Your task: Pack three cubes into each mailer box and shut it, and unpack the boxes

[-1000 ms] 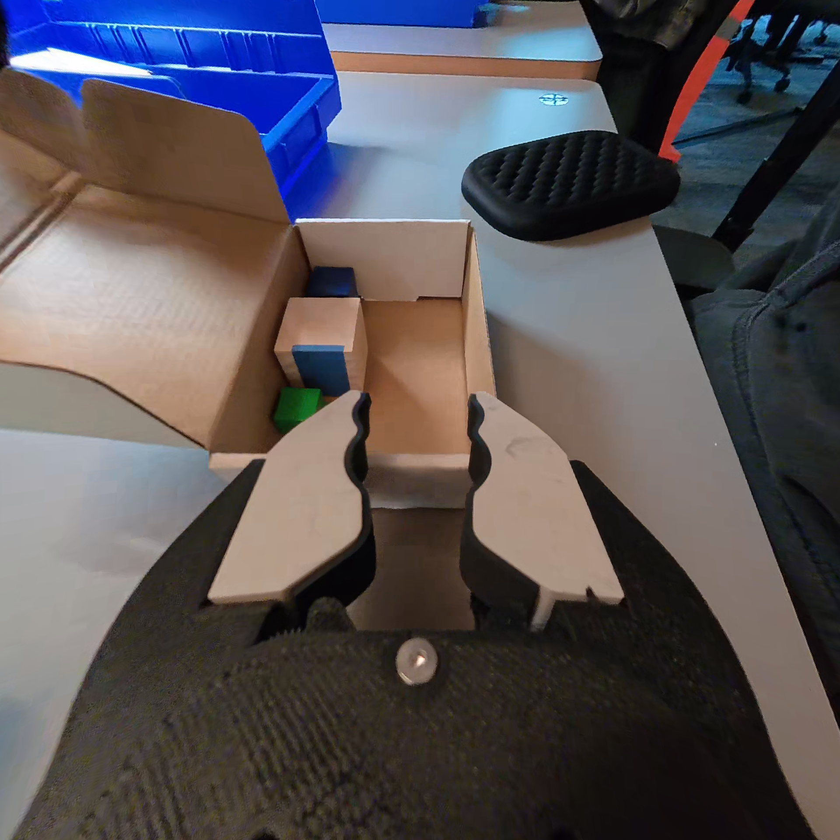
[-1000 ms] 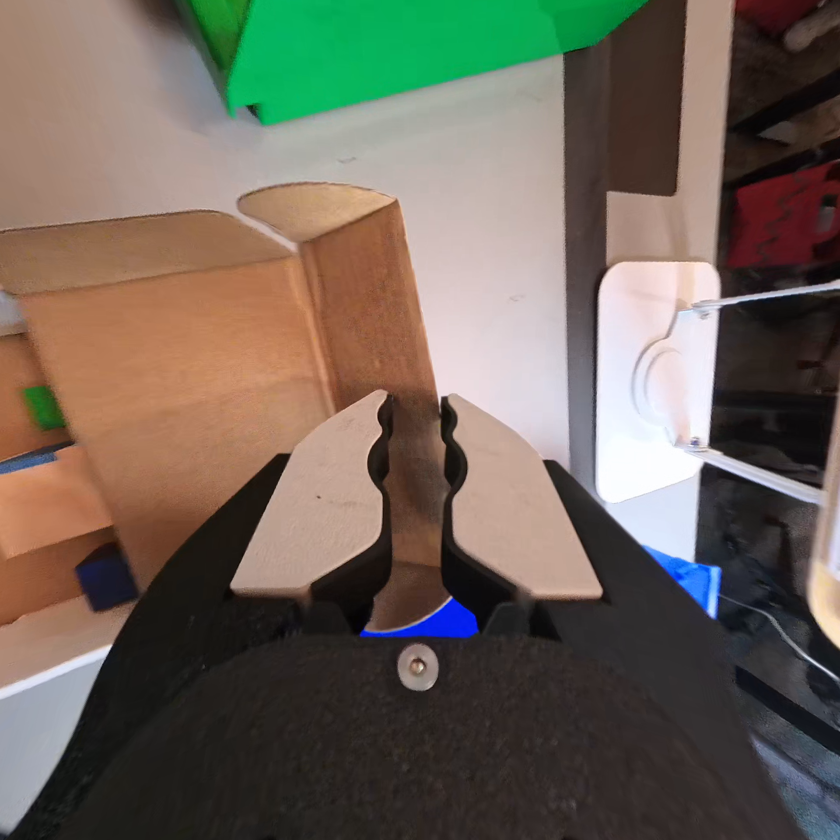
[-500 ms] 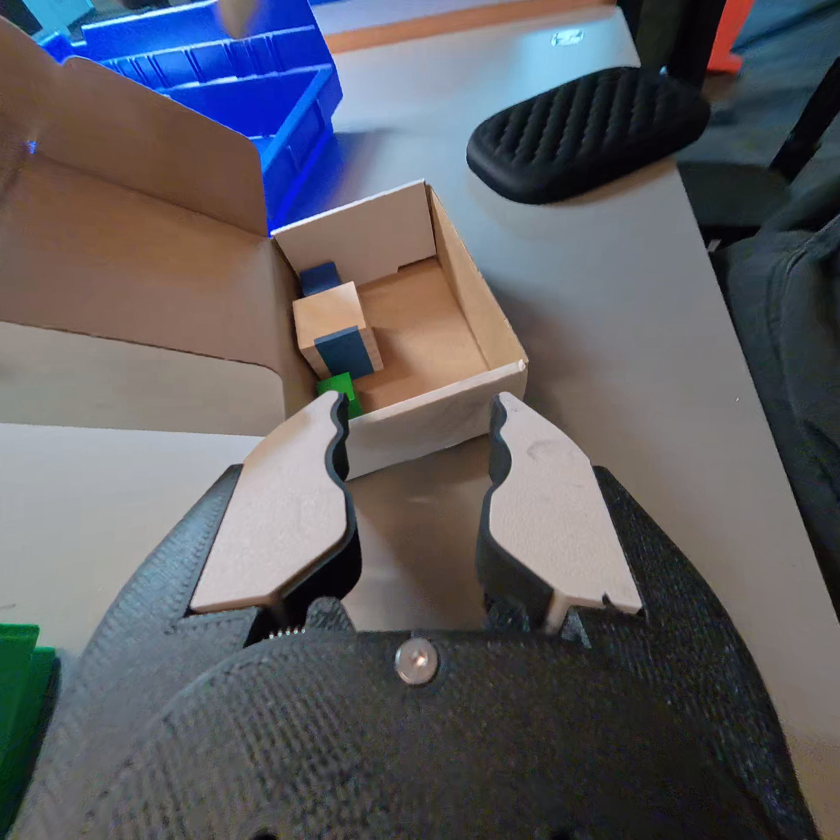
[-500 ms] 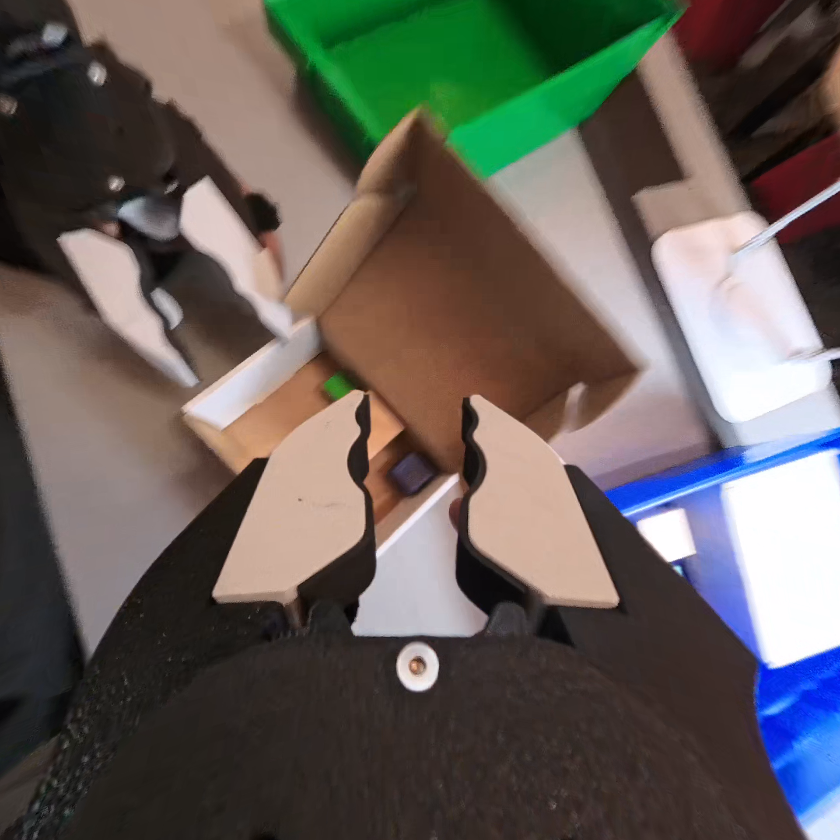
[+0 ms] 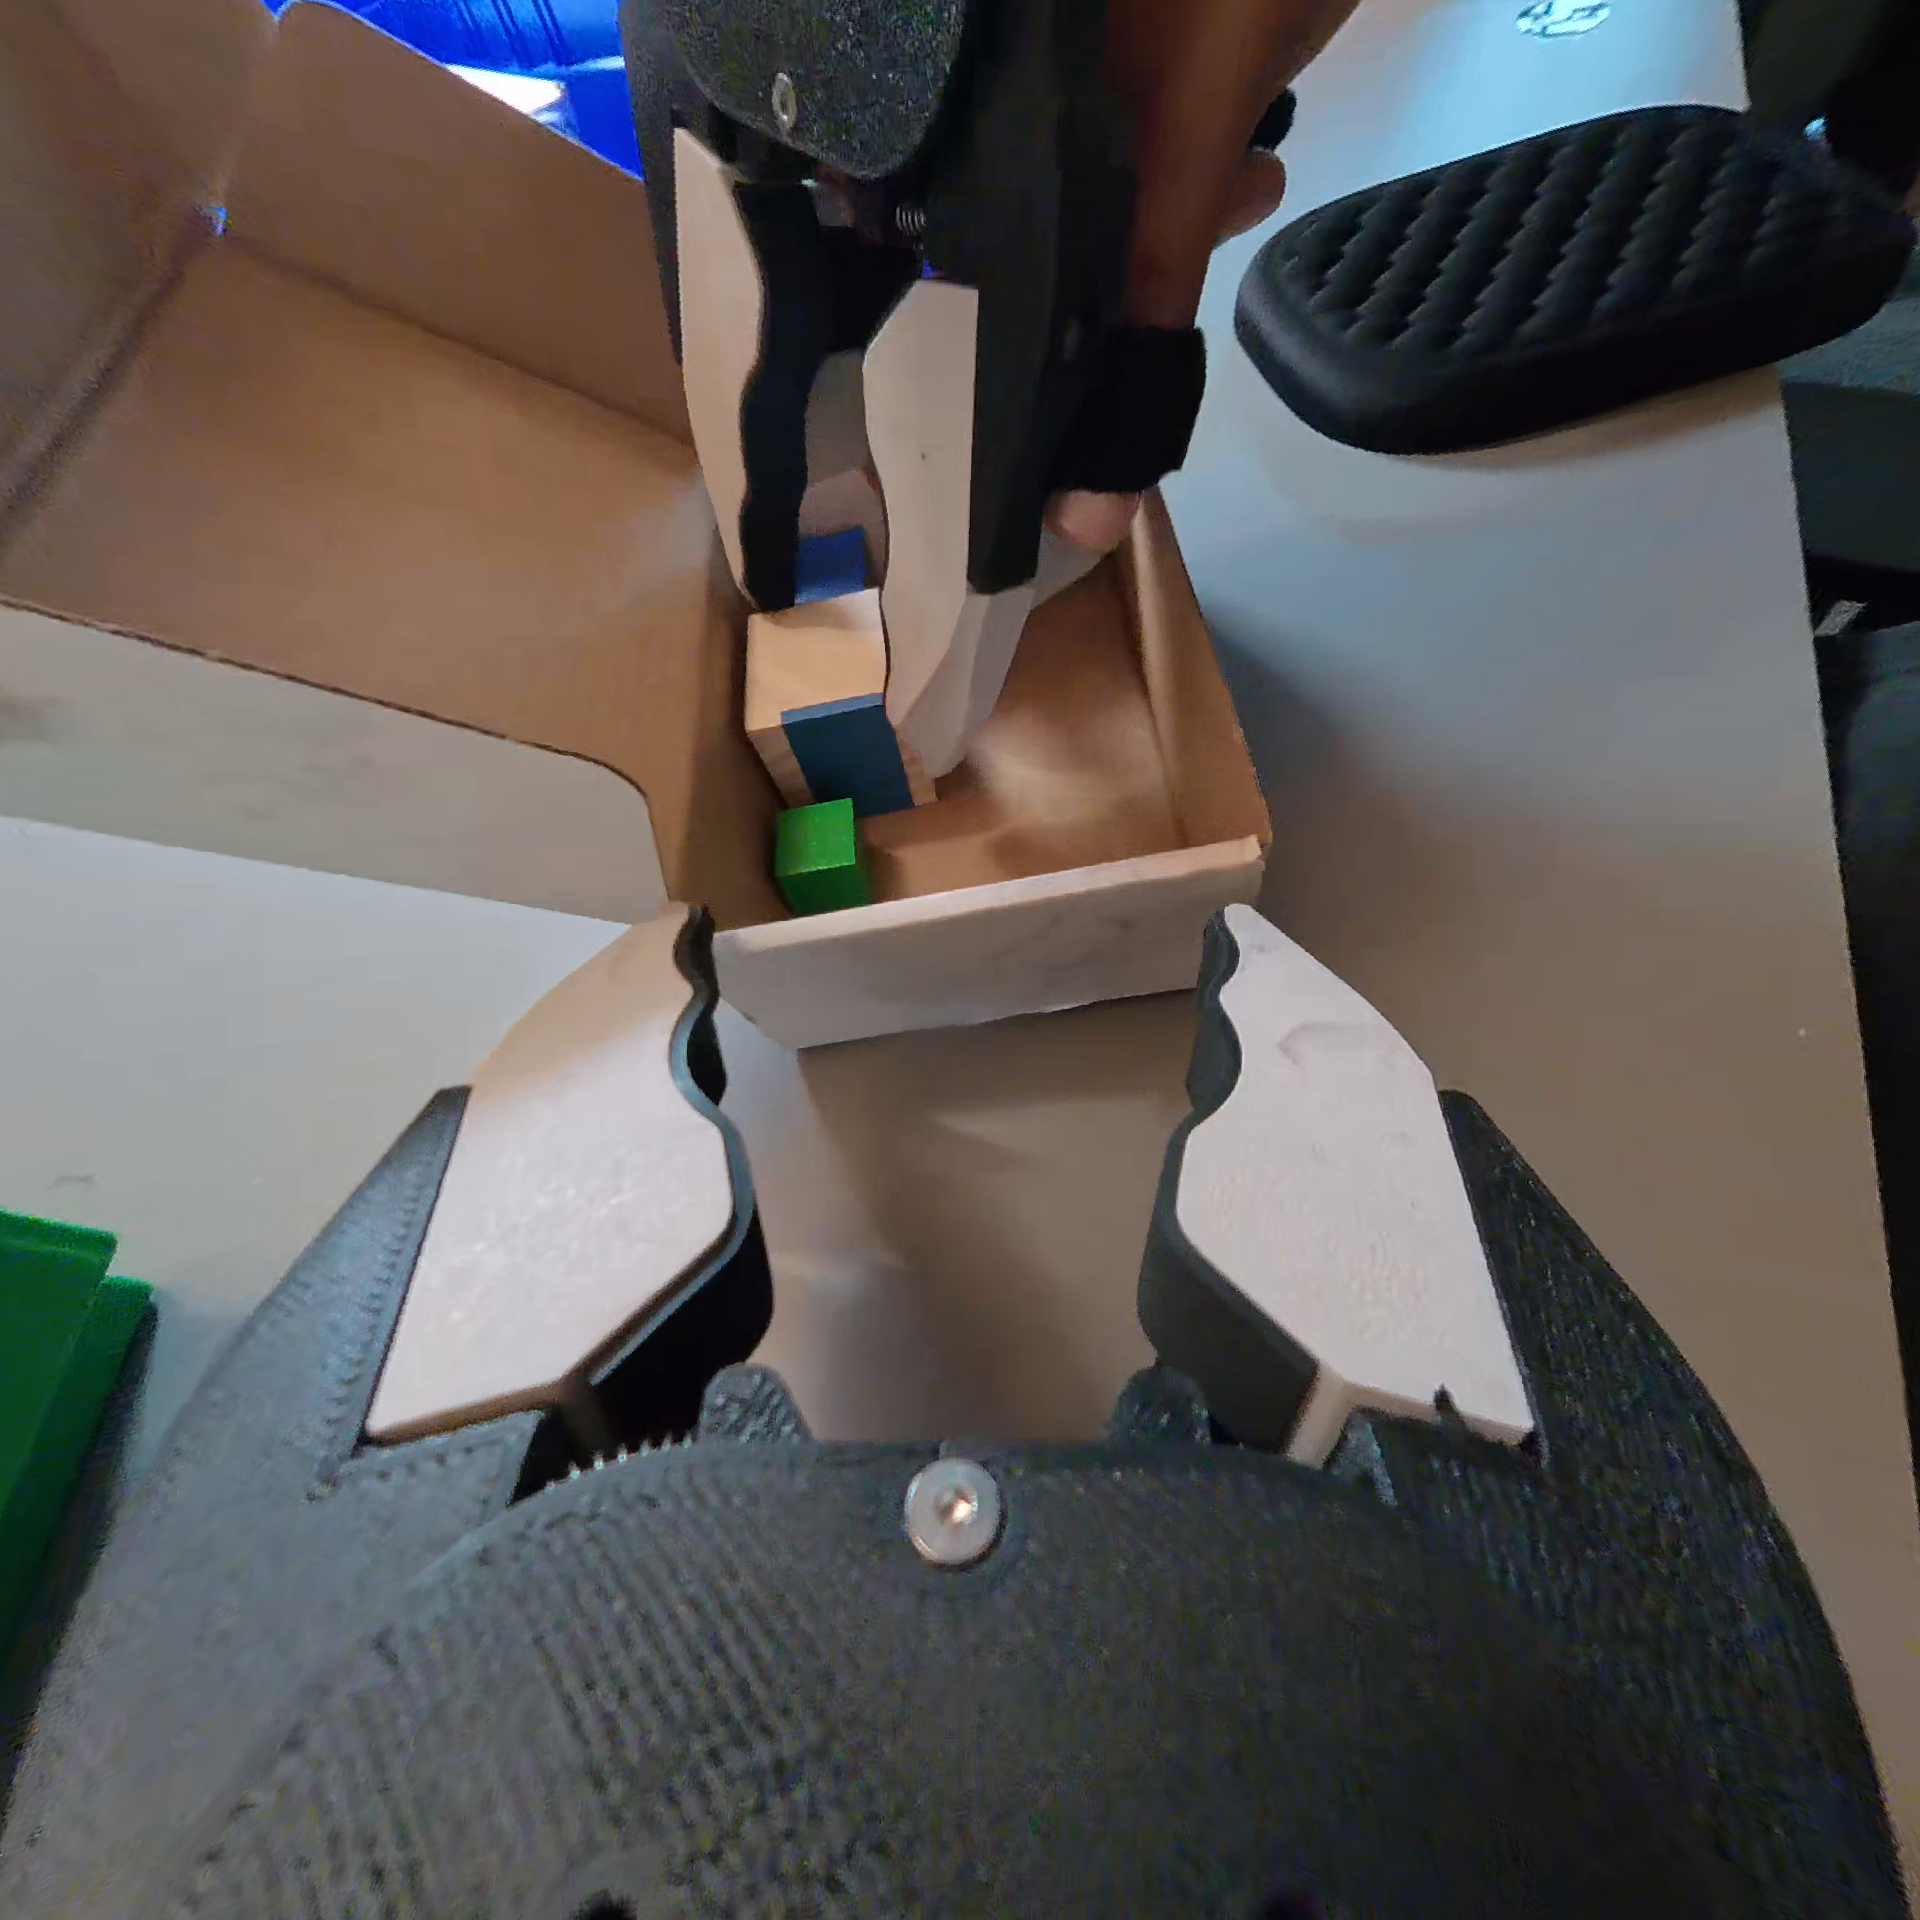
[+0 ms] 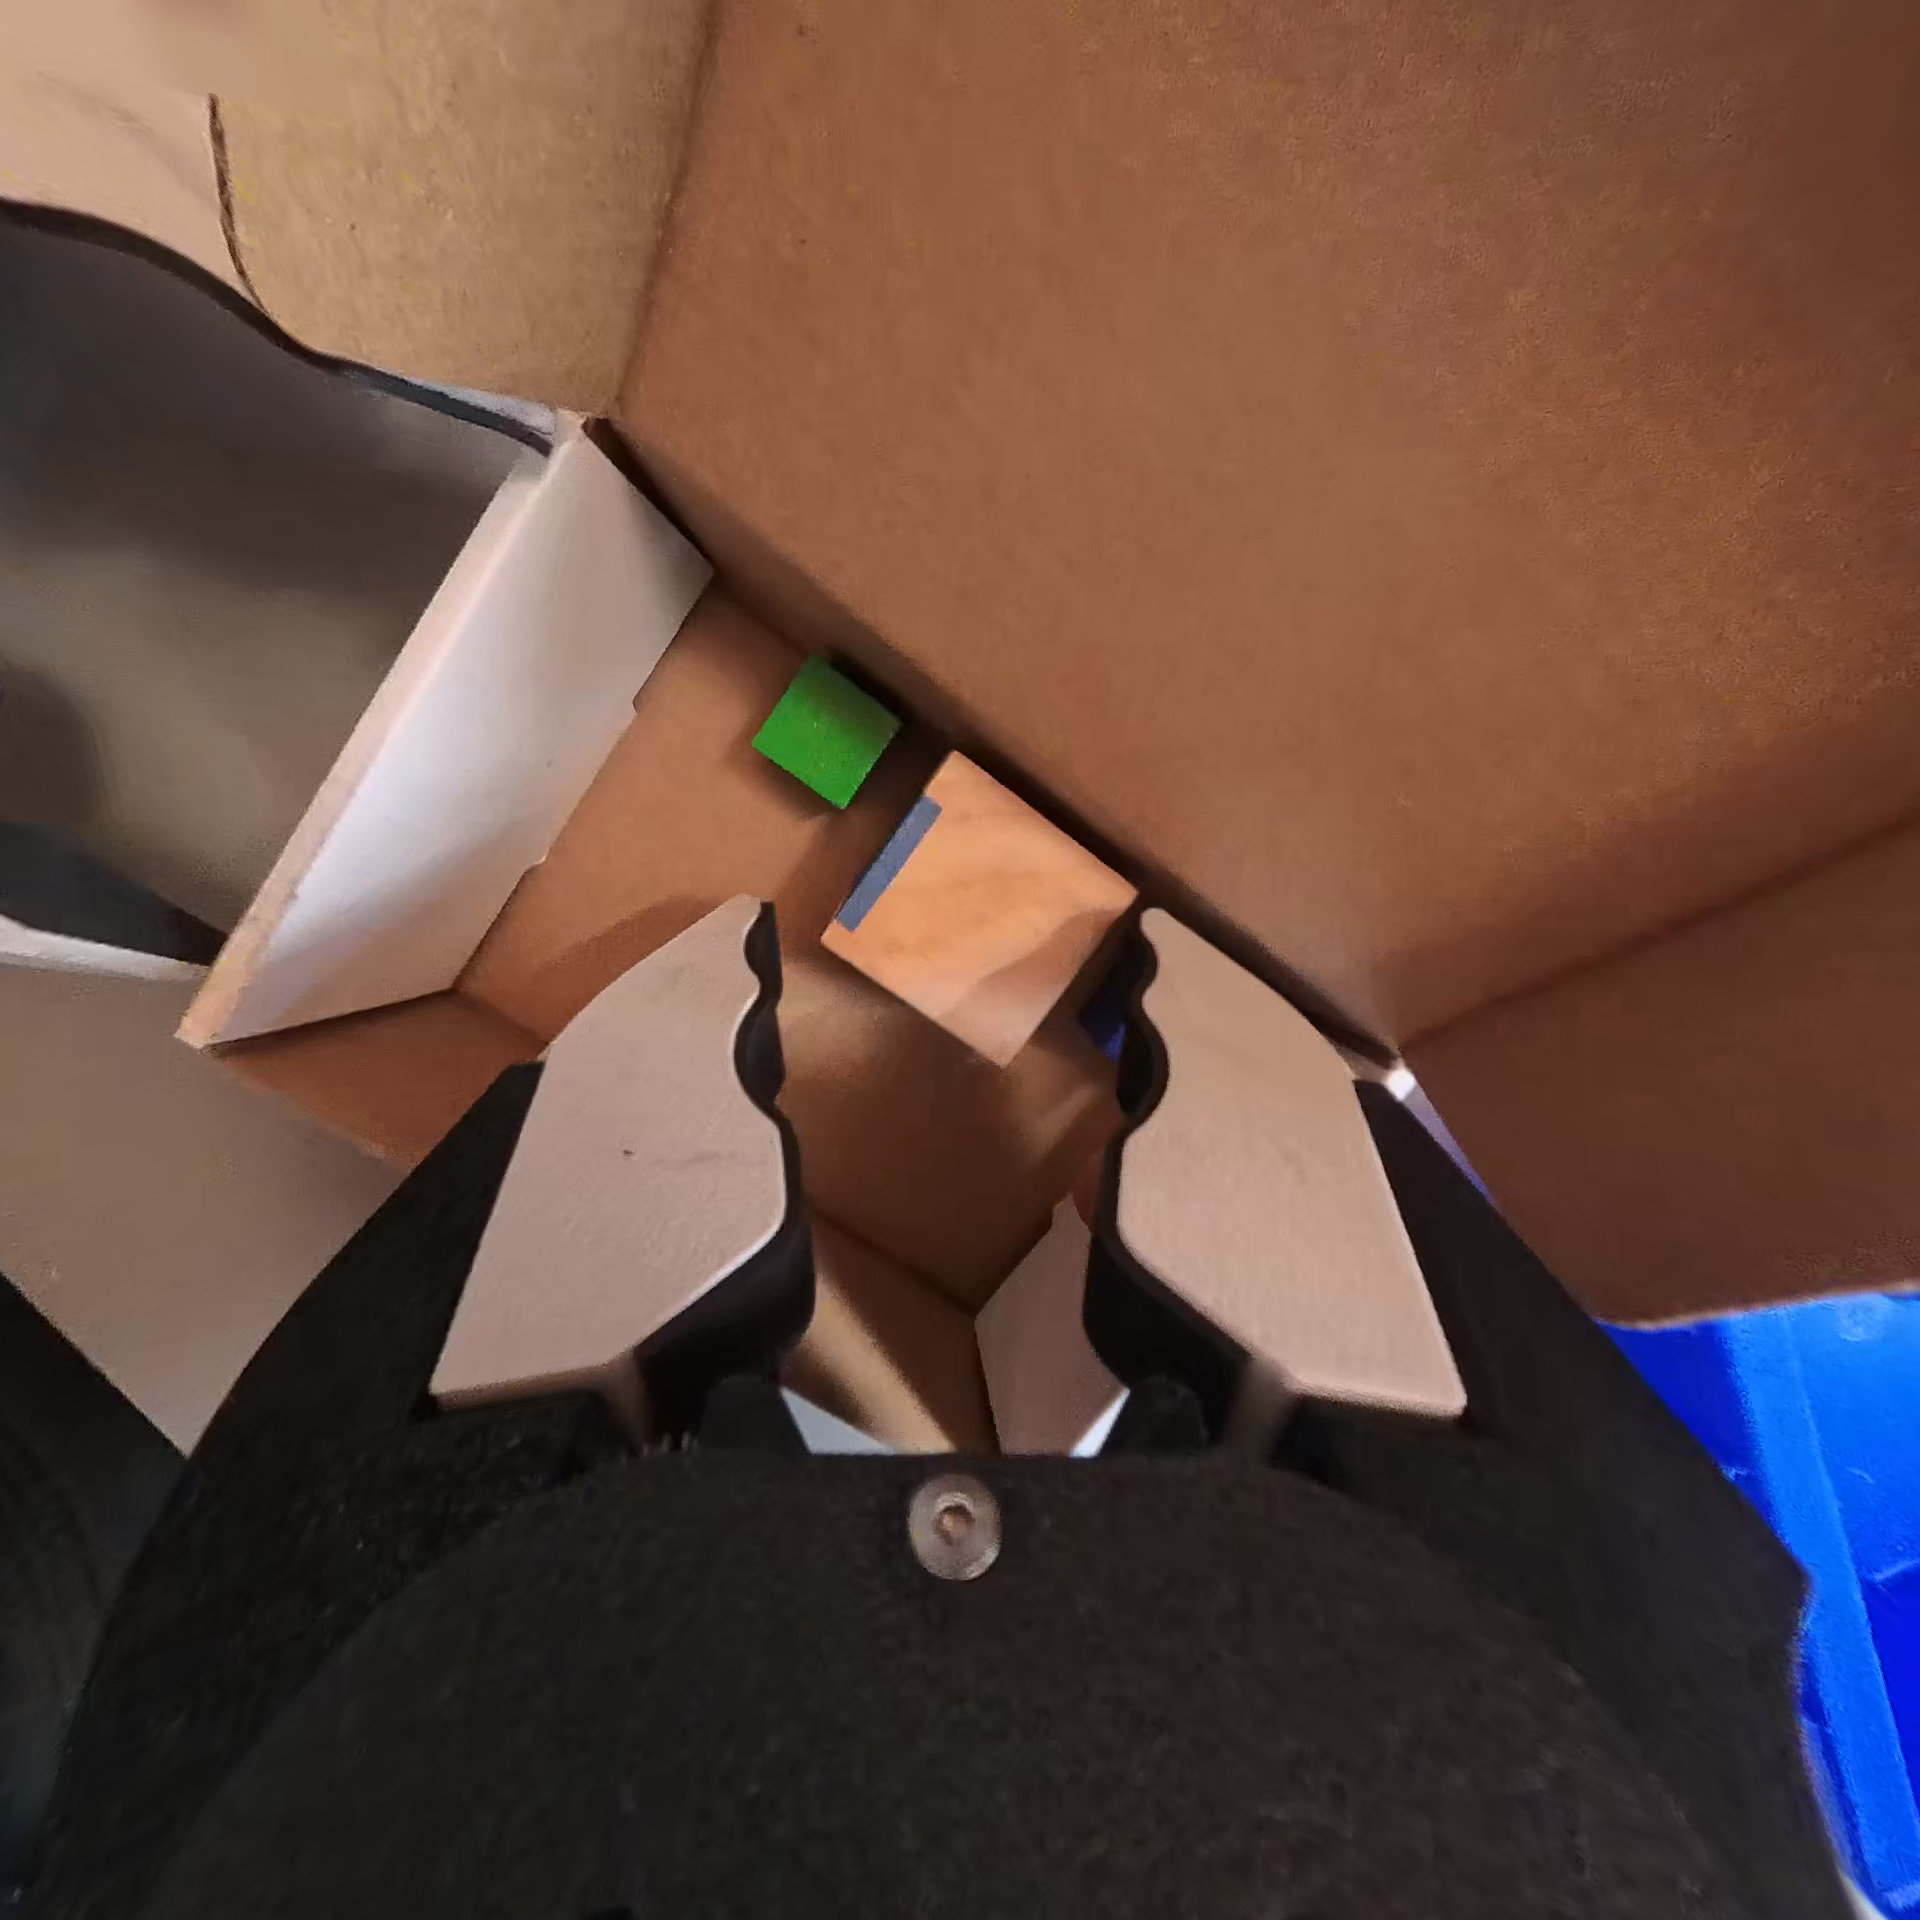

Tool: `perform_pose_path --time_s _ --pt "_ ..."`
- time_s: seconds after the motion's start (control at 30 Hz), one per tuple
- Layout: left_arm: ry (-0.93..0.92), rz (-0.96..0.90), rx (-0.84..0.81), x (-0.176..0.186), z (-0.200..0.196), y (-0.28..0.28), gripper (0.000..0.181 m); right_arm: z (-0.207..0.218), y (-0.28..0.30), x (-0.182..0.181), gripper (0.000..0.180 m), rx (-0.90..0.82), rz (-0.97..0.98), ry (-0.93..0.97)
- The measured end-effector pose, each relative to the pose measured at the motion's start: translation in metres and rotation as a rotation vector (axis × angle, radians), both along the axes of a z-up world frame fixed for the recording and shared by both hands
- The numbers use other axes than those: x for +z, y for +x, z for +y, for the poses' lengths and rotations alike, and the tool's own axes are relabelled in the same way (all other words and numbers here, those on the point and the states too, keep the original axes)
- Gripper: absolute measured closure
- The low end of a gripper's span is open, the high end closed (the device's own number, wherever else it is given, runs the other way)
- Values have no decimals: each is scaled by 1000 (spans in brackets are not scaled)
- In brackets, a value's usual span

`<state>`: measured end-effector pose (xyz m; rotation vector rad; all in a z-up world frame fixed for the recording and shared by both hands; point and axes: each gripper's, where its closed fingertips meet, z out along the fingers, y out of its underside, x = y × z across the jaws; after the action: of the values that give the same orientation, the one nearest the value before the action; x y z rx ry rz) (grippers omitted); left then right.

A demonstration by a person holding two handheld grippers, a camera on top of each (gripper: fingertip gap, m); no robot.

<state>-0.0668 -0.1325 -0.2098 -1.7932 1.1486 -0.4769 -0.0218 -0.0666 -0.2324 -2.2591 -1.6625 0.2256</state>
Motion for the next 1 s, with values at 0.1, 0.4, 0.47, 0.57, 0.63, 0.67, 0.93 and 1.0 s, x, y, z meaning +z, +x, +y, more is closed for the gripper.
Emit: perform_pose_path --time_s 0.1,0.4,0.47,0.57,0.63,0.67,0.93,1.0 --pt "6 27 12 -4 3 0 96 3 -4 -1 126 15 -8 28" --pt "36 39 44 -4 10 -3 101 -13 0 5 124 357 -46 62" --pt "48 38 59 -3 12 -5 102 -11 3 10 122 326 -71 42" --pt "53 18 74 0 14 -7 102 -15 2 10 119 244 -83 -16" --pt "48 1 80 2 15 -8 102 -18 -3 6 120 152 -68 -78" --pt "45 -2 83 2 15 -9 102 -18 -4 2 122 124 -72 -95" --pt "44 -37 96 7 17 -12 103 -15 -5 49 134 244 87 -29" --pt "40 -55 95 10 17 -14 103 -3 7 89 134 251 148 18"
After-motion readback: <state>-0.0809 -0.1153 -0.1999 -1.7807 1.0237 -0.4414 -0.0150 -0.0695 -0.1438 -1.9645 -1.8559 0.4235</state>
